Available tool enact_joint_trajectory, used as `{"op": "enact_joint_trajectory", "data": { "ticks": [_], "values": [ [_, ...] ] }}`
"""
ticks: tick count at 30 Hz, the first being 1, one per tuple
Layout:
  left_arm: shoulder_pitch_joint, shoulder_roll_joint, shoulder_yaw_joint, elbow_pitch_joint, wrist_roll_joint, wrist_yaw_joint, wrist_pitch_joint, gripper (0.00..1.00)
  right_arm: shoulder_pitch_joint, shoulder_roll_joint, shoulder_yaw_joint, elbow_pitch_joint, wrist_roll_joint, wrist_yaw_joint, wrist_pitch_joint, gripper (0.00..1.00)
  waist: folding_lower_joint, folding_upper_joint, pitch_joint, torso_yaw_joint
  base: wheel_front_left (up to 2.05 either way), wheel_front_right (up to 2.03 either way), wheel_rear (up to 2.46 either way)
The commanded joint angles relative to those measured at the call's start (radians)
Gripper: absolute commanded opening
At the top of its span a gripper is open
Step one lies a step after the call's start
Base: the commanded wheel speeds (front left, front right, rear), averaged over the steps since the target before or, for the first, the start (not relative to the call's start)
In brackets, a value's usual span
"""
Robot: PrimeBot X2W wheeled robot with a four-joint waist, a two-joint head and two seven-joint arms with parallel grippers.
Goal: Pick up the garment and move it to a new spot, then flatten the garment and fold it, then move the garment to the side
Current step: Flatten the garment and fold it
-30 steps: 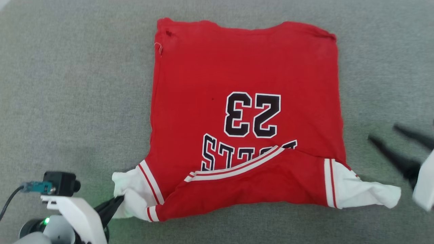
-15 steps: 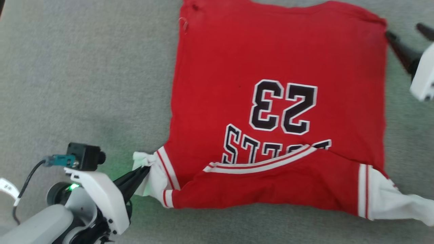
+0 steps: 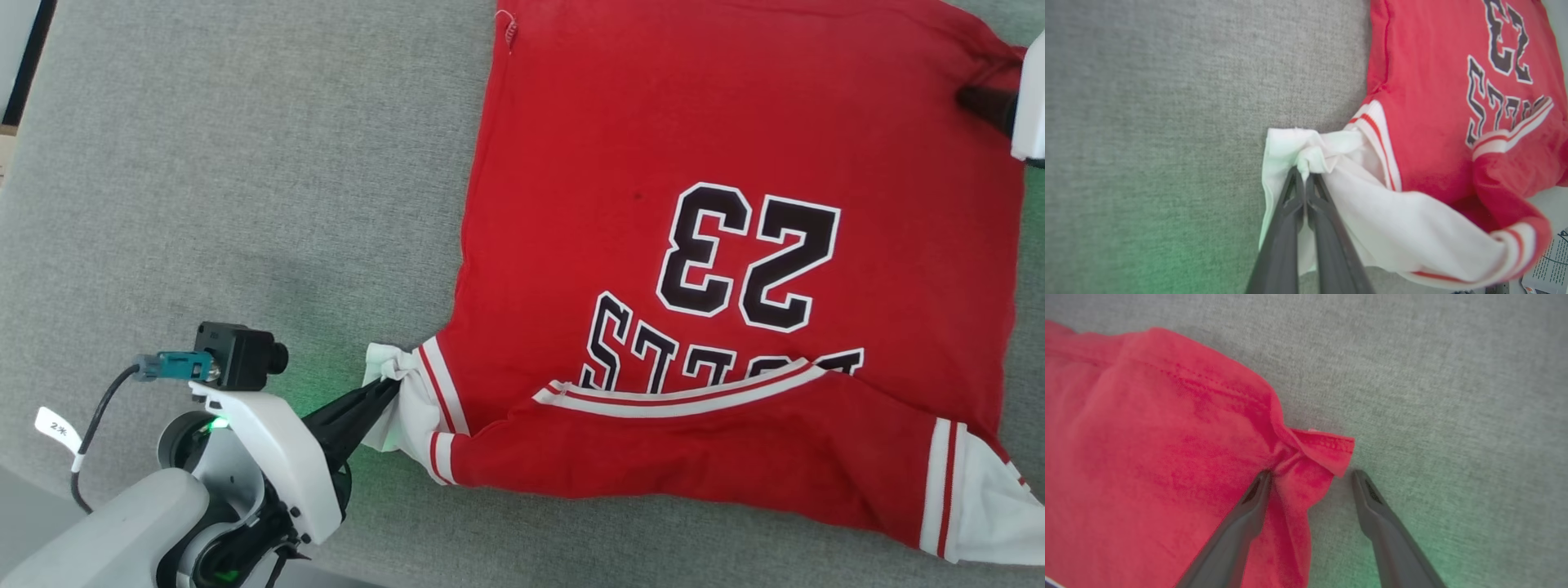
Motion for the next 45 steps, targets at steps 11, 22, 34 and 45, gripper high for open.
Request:
{"op": "enact_joint_trajectory", "data": {
  "ticks": [11, 22, 34, 45],
  "values": [
    [0.005, 0.013, 0.016, 0.06, -0.014, -0.015, -0.018, 0.0, 0.094, -0.027, 0.119, -0.029, 0.097, 0.0, 0.041, 0.0, 0.0, -0.0001, -0.028, -0.042, 0.0, 0.0, 0.0],
    [0.067, 0.108, 0.043, -0.005, -0.039, 0.025, -0.035, 0.0, 0.271, -0.14, 0.126, -0.409, 0.243, 0.0, 0.051, 0.0, 0.0, -0.0001, -0.099, -0.157, 0.0, 0.0, 0.0],
    [0.094, 0.169, 0.056, -0.076, -0.054, 0.06, -0.03, 0.0, 0.707, -0.06, -0.088, -0.739, 0.26, 0.0, 0.093, 0.0, 0.0, -0.0001, -0.135, -0.237, 0.0, 0.0, 0.0],
    [0.075, 0.16, 0.063, -0.07, -0.053, 0.053, -0.035, 0.0, 0.787, 0.039, -0.088, -0.597, 0.178, -0.003, -0.13, 1.0, 0.0, -0.0001, -0.132, -0.248, 0.0, 0.0, 0.0]
  ]
}}
